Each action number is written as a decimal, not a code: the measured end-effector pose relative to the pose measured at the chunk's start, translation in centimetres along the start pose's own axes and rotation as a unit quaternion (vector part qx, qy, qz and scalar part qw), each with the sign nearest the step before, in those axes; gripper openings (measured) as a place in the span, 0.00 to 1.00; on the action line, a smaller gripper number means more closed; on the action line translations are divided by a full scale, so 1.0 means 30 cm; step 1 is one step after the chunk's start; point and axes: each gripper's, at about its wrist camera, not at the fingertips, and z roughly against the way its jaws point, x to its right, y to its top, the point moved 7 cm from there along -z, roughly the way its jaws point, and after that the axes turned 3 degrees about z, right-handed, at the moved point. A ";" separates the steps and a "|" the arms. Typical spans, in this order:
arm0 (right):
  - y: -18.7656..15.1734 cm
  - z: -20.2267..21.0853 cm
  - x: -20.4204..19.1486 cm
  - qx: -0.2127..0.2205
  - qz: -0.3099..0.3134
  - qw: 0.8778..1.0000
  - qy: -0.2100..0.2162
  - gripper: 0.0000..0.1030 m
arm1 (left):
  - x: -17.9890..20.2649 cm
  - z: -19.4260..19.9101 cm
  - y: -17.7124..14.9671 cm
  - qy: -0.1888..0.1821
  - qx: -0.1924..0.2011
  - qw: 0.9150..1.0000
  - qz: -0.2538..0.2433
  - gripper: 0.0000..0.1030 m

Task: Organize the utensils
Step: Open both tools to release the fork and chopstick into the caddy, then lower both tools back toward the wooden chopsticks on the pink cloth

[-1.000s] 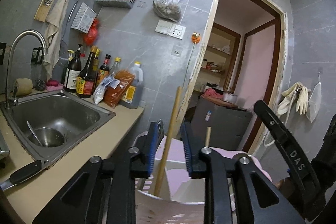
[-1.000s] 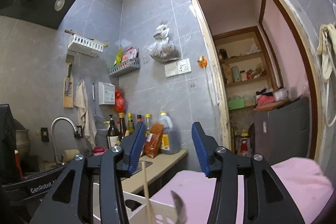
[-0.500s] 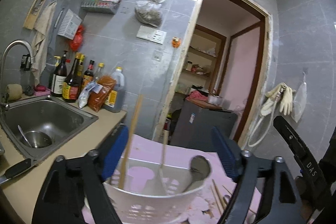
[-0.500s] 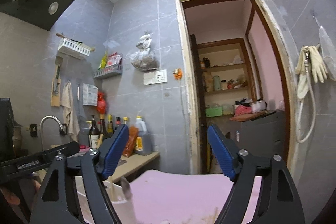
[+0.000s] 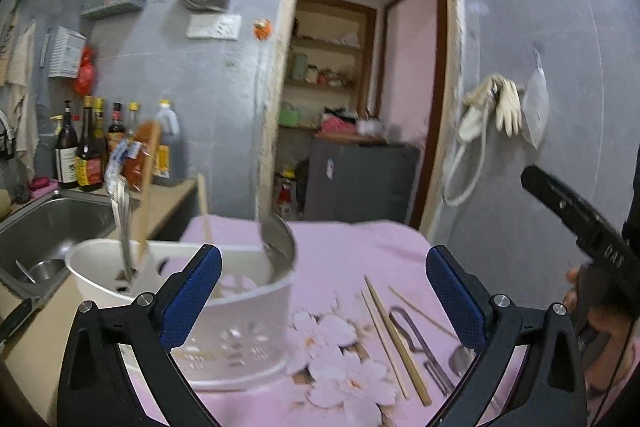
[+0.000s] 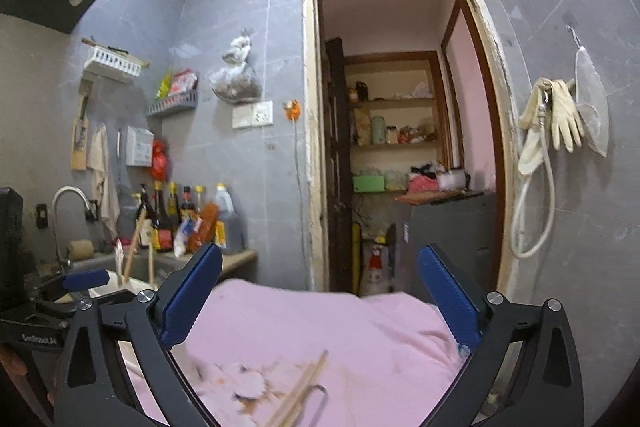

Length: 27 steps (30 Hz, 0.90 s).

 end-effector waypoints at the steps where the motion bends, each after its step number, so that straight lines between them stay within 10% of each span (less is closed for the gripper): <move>1: -0.009 0.001 0.012 -0.006 0.001 1.000 -0.002 0.98 | 0.012 -0.011 -0.015 -0.002 -0.010 1.000 -0.005 0.97; 22: -0.398 -0.155 0.210 -0.273 -0.030 0.962 0.006 0.99 | 0.157 -0.267 -0.288 -0.021 -0.222 0.974 -0.038 0.97; 27: -0.466 -0.205 0.209 -0.327 -0.037 0.944 0.027 0.85 | 0.155 -0.318 -0.306 -0.027 -0.256 0.966 -0.032 0.91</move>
